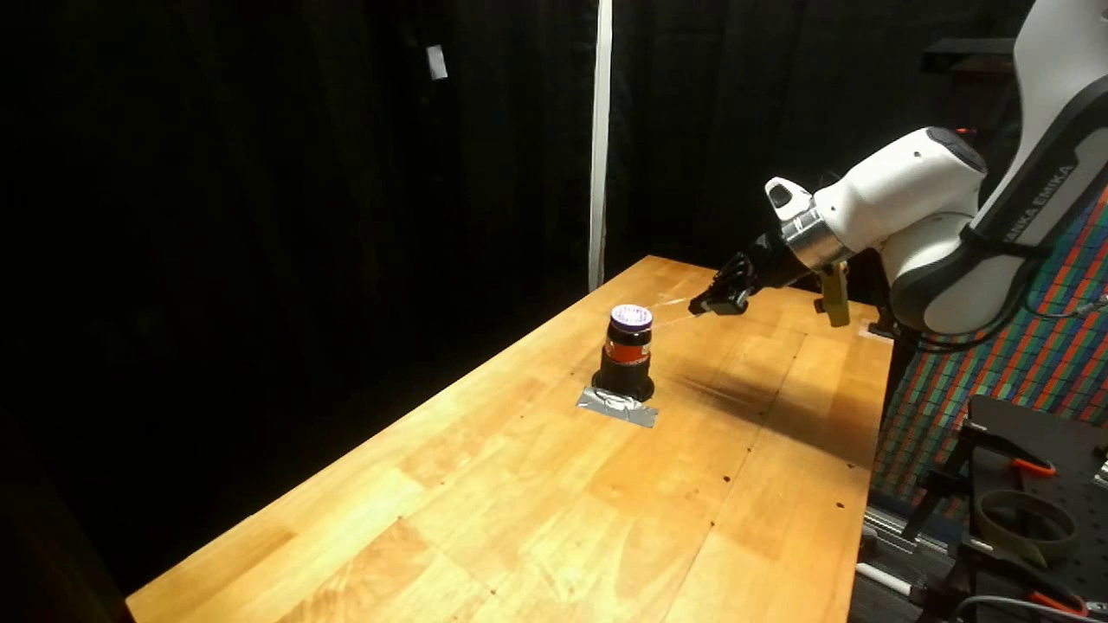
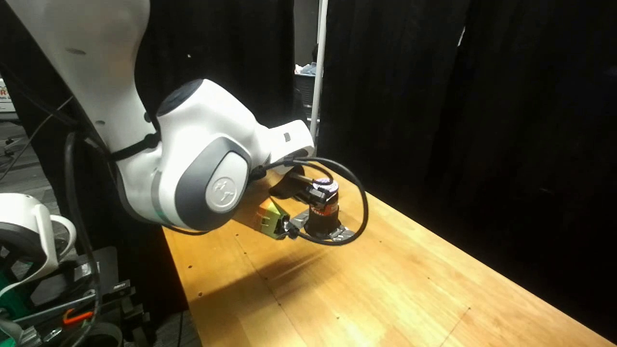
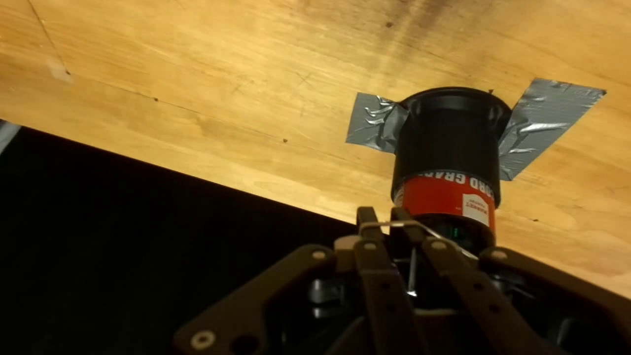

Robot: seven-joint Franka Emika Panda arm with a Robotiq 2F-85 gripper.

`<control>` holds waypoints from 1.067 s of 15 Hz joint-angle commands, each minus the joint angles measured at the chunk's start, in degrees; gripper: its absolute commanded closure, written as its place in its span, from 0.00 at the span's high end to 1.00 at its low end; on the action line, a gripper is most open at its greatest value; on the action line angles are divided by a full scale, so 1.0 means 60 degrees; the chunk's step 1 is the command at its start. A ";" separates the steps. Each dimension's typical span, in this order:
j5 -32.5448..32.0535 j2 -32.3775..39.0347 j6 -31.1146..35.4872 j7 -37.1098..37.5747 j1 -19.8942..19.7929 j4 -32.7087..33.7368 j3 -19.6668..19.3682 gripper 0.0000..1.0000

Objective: Put the elastic around the bottle

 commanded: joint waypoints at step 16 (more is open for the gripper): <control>0.6502 -0.0015 0.2664 -0.5271 -0.3370 -0.0832 0.6086 0.44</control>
